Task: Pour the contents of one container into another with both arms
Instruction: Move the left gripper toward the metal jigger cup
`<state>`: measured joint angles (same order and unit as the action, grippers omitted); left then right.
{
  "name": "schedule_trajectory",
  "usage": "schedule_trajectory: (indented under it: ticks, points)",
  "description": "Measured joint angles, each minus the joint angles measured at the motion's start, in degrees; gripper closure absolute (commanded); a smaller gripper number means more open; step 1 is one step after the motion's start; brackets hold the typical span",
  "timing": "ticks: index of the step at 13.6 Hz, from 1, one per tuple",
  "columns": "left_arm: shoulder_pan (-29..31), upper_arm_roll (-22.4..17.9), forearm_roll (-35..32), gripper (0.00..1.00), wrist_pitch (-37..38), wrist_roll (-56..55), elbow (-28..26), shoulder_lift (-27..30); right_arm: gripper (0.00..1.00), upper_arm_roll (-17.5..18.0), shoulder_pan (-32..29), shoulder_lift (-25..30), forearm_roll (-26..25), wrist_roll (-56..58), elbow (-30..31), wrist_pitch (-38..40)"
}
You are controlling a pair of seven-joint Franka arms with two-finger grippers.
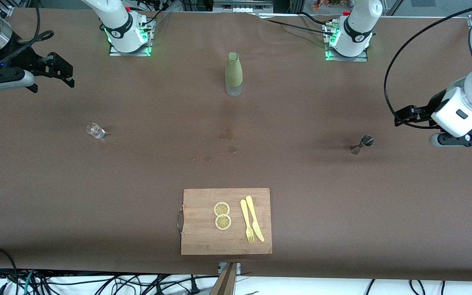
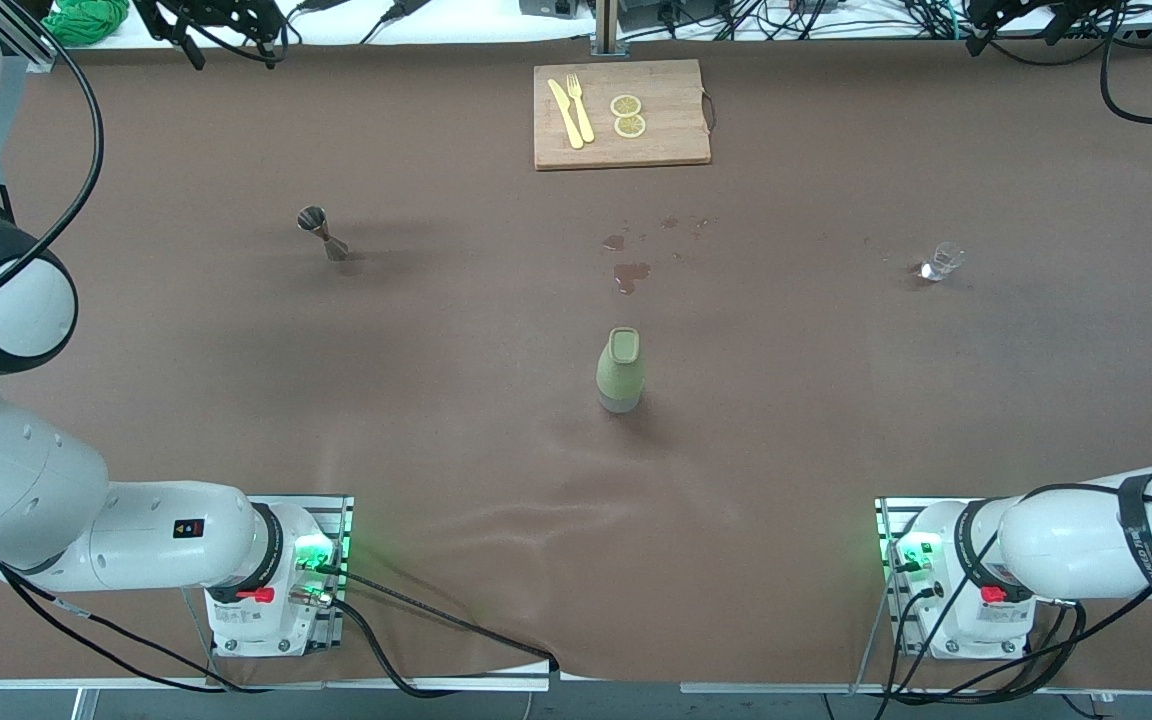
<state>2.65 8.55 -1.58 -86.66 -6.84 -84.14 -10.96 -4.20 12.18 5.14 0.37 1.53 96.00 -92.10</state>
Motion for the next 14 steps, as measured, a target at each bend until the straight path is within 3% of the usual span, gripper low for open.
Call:
schedule_trajectory:
  ticks: [4, 9, 14]
  points:
    - [0.9, 0.8, 1.5, 0.0, 0.0, 0.0, -2.2, 2.4, 0.01, 0.2, 0.2, 0.0, 0.0, 0.0, -0.1, -1.1]
    - [2.1, 0.8, 3.5, 0.0, -3.2, 1.7, -9.2, 6.6, 0.01, 0.2, 0.4, 0.0, 0.0, 0.0, -0.1, -1.3]
    - [8.2, 0.5, 13.1, 0.0, -3.4, 21.4, -11.1, 6.2, 0.01, 0.3, 0.5, -0.1, 0.0, 0.0, 0.0, -1.4]
